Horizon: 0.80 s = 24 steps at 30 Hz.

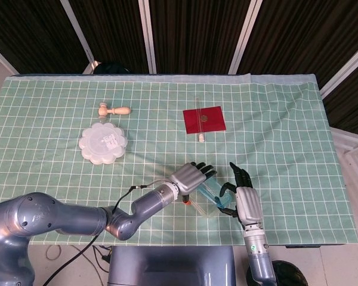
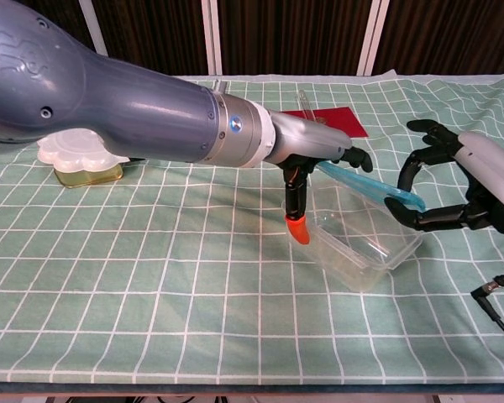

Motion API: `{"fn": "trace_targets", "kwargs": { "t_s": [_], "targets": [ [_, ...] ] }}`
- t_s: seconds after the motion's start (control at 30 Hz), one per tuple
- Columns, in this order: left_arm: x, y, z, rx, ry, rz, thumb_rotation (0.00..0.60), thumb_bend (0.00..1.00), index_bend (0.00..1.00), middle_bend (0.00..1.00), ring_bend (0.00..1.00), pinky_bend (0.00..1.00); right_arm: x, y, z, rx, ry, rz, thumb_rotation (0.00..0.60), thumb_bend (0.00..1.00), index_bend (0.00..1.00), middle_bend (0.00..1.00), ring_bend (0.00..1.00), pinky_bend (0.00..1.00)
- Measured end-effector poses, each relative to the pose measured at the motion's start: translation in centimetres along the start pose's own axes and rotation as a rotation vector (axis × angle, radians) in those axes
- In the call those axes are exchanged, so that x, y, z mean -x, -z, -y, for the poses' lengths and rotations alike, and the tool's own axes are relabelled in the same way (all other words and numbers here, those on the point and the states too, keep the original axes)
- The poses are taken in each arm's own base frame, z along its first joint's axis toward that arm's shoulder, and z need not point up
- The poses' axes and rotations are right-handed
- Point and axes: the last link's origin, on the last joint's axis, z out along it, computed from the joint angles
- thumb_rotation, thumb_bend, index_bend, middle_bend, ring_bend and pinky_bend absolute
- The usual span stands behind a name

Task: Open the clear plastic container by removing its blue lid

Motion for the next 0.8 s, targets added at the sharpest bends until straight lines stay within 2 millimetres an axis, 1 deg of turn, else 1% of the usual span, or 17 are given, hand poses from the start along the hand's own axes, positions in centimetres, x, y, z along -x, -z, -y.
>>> {"fn": "trace_targets", "kwargs": {
  "t_s": [0.2, 0.37, 0.57, 0.8],
  "targets": [
    [-0.2, 0.8, 1.3, -0.024, 0.002, -0.027, 0.6, 0.0, 0.0, 0.0, 0.03, 0.17, -0.1, -0.1, -0.1, -0.015, 0.003, -0.012, 0.6, 0.49, 0.61, 0.04, 0.0, 0.0],
    [-0.8, 1.7, 2.6, -0.046, 0.012, -0.06, 0.6, 0.0, 0.0, 0.0, 0.03, 0.17, -0.4, -0.8, 0.0, -0.03, 0.008, -0.036, 0.6, 0.49, 0.61, 0.05, 0.0, 0.0],
    [-1.6, 3.0, 4.2, -0.076, 0.012, -0.091, 0.6, 0.0, 0.0, 0.0, 0.03, 0.17, -1.2, -2.3, 0.2, -0.03, 0.007, -0.081, 0.6, 0.49, 0.61, 0.05, 0.0, 0.0],
    [-2.2, 5.0, 5.9, -0.101, 0.023, -0.129, 0.6, 0.0, 0.0, 0.0, 0.03, 0.17, -2.7, -4.4, -0.4, 0.003, 0.023, -0.135, 0.6, 0.49, 0.61, 0.05, 0.0, 0.0]
  ]
}}
